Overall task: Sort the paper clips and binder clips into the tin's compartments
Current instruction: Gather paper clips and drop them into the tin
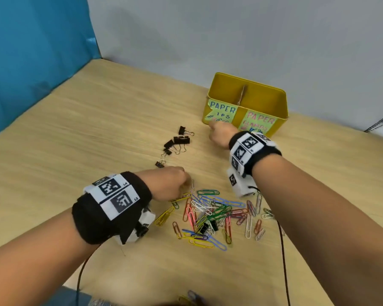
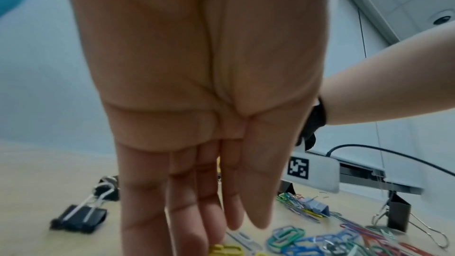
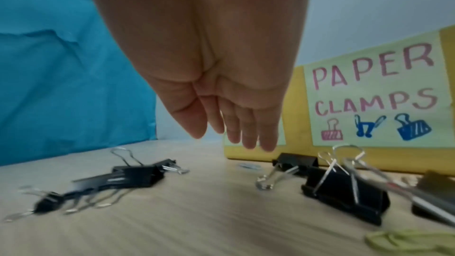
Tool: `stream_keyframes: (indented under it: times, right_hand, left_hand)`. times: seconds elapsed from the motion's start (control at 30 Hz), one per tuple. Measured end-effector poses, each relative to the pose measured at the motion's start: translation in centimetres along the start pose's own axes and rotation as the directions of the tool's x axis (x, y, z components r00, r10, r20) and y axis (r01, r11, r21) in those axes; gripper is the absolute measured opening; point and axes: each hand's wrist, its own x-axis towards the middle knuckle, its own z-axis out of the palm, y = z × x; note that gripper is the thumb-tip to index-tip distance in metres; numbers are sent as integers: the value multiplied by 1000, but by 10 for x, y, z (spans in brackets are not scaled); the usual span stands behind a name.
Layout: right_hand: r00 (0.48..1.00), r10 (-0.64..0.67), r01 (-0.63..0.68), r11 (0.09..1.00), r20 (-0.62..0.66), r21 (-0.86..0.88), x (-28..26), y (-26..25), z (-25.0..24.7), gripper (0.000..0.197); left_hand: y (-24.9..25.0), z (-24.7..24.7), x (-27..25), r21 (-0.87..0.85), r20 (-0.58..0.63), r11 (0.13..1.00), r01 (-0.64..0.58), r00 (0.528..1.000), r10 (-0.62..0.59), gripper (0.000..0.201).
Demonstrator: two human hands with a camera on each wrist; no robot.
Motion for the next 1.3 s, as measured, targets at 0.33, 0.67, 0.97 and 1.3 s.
stream_keyframes:
  times: [0.33, 0.67, 0.97, 1.3]
  right_hand:
    - [959, -221, 244, 963, 177, -118, -56, -10, 37, 46]
    - [946, -180, 205, 976, 269, -68, -96, 13, 60, 70]
    - [962, -186, 192, 981, 198, -11, -97, 14, 65, 81]
    - [944, -296, 293, 955, 146, 38, -87, 11, 67, 31]
  left_hand:
    - [-34, -5, -21, -61, 16, 981, 184, 983, -184, 50]
    - [21, 18, -11, 24, 123, 998, 65, 990, -68, 72]
    - [14, 14, -12, -18, -82, 992, 122, 989, -123, 99]
    - [17, 18, 8, -34, -165, 992, 124, 978, -128, 35]
